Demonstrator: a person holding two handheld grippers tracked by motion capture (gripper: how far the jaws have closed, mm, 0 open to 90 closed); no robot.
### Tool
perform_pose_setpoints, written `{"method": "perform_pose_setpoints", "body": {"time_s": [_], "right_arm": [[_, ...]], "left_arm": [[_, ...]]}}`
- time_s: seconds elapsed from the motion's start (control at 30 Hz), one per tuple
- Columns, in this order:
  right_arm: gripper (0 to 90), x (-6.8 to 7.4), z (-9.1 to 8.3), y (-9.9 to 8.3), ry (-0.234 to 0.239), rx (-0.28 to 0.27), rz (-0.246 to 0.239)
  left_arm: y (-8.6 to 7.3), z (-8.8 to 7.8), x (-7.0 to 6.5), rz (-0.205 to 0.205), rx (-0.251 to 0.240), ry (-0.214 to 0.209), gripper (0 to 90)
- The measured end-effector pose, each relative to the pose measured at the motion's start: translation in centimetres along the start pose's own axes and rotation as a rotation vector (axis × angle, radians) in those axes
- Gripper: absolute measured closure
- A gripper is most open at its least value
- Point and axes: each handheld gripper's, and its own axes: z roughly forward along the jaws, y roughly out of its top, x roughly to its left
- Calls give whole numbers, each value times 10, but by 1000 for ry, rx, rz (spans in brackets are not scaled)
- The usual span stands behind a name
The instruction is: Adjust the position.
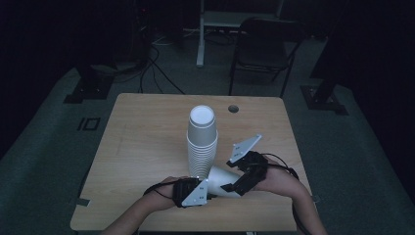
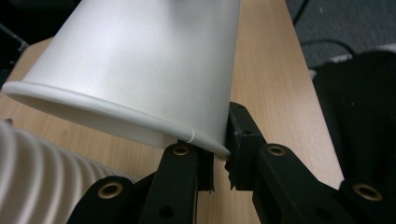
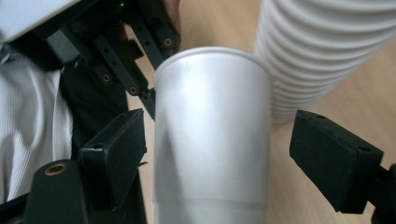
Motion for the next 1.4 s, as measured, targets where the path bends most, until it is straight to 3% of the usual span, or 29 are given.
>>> {"method": "perform_pose_setpoints", "body": {"time_s": [0.1, 0.17, 0.3, 0.53, 0.7, 0.93, 1.1, 1.27, 1.3, 1.37, 1.4], "right_arm": [[179, 0, 8, 4, 17, 43, -3], [185, -1, 18, 9, 25, 99, -9], [181, -4, 29, 13, 6, 161, -6], [143, -9, 42, 17, 29, 210, 10], [110, -10, 53, 18, 55, 257, 9], [145, -9, 57, 19, 38, 247, -6], [159, -9, 55, 19, 31, 210, -11], [168, -14, 53, 12, 5, 147, 1], [168, -16, 53, 10, 3, 147, 9], [168, -19, 52, 5, -10, 122, 24], [168, -20, 51, 2, -1, 118, 39]], "left_arm": [[1, 3, -1, 13, 15, -1, 829], [1, 3, -1, 12, 17, 0, 829], [1, 3, 1, 15, 29, 15, 828], [4, 5, 0, 27, 56, 28, 828], [6, 6, -1, 31, 54, 10, 827], [3, 5, 2, 4, 59, -1, 824], [1, 1, 5, -28, 44, 20, 811], [-3, -5, 8, -62, 17, 20, 669], [-4, -6, 9, -70, 21, 8, 659], [-6, -7, 8, -72, 13, 39, 650], [-7, -8, 9, -81, 9, 27, 647]]}}
